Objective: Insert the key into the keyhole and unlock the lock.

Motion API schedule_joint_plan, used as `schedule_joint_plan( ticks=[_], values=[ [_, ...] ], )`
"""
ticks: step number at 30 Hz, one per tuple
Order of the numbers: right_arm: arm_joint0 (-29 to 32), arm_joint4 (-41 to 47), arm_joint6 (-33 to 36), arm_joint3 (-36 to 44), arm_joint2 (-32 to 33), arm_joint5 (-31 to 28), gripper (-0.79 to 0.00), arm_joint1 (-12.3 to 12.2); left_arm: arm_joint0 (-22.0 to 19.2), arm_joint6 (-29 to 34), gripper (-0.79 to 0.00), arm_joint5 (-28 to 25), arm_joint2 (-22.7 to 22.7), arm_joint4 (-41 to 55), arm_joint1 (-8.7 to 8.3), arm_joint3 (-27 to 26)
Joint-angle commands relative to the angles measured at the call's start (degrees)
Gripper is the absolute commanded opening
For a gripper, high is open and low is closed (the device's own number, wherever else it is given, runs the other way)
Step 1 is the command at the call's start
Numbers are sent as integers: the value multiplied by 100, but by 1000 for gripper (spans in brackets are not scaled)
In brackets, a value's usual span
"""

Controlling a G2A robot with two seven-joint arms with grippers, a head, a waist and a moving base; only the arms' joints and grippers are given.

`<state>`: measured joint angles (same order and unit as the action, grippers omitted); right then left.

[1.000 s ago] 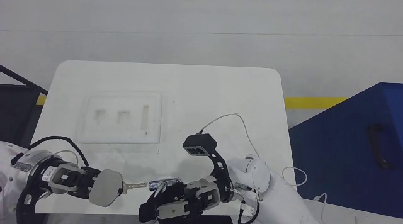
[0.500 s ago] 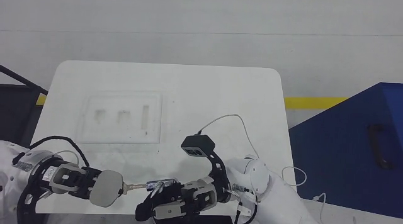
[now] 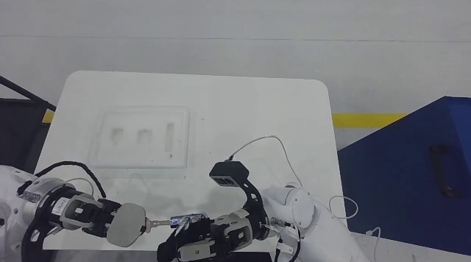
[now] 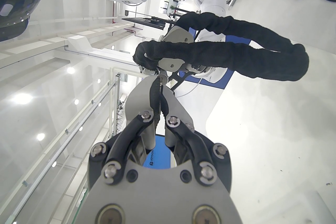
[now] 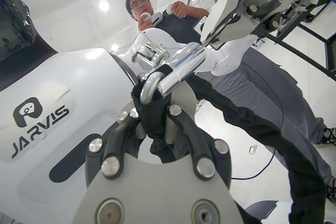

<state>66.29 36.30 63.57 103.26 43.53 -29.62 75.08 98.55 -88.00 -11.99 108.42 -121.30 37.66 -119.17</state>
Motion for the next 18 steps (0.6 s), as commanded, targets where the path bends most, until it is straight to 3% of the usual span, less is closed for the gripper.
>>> schedule_joint_plan(
  ticks=[1, 18],
  values=[
    [14, -12, 8, 7, -3, 14, -785, -2, 14, 0, -785, 23, -3, -7, -4, -12],
    [68, -86, 47, 22, -63, 79, -785, 6, 99, 9, -785, 109, -50, -94, 4, -96]
  ],
)
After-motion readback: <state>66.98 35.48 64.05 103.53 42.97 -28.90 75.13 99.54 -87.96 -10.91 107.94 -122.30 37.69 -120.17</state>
